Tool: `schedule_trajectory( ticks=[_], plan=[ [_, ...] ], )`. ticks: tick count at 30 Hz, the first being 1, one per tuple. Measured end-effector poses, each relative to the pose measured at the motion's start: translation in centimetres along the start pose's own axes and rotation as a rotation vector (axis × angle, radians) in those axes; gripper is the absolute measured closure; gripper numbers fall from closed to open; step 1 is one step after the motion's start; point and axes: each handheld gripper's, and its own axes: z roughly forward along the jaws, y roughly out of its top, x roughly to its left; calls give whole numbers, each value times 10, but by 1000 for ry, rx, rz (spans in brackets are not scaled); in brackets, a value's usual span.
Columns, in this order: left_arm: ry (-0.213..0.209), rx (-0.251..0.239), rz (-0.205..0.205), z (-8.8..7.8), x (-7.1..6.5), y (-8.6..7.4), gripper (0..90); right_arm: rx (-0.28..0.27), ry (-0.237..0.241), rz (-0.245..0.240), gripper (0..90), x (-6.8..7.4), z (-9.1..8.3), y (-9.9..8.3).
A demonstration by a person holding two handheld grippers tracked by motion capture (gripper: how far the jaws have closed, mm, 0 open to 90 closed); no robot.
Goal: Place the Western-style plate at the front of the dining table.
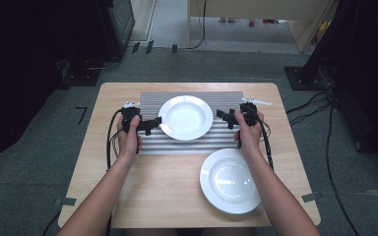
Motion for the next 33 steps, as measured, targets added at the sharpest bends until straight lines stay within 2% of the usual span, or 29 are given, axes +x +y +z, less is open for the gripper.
schedule_trajectory(
  ticks=[2,4,6,9,11,13,23,25,33],
  plan=[
    [-5,-6,12,-5,1,-4,82,-1,2,-7,270,-1,-7,-2],
    [-30,-7,25,-10,2,-8,24,-8,9,-13,264,-2,-15,-4],
    [-27,-17,23,-15,1,-13,23,-7,11,-16,252,-3,-23,-6],
    [-20,-25,42,-23,0,-20,23,-7,10,-34,250,-3,-35,-10],
    [-31,-29,53,-28,-1,-25,0,-4,13,-44,244,-3,-43,-14],
    [-18,-25,70,-33,-1,-31,0,-2,12,-56,244,-3,-51,-18],
    [-19,-28,76,-61,6,-52,0,-16,4,-70,239,-14,-93,-40],
    [-16,-31,65,-65,9,-58,0,-16,-5,-64,239,-18,-101,-46],
    [28,-17,46,-84,25,-82,0,-20,-43,-47,237,-38,-133,-70]
  ],
)
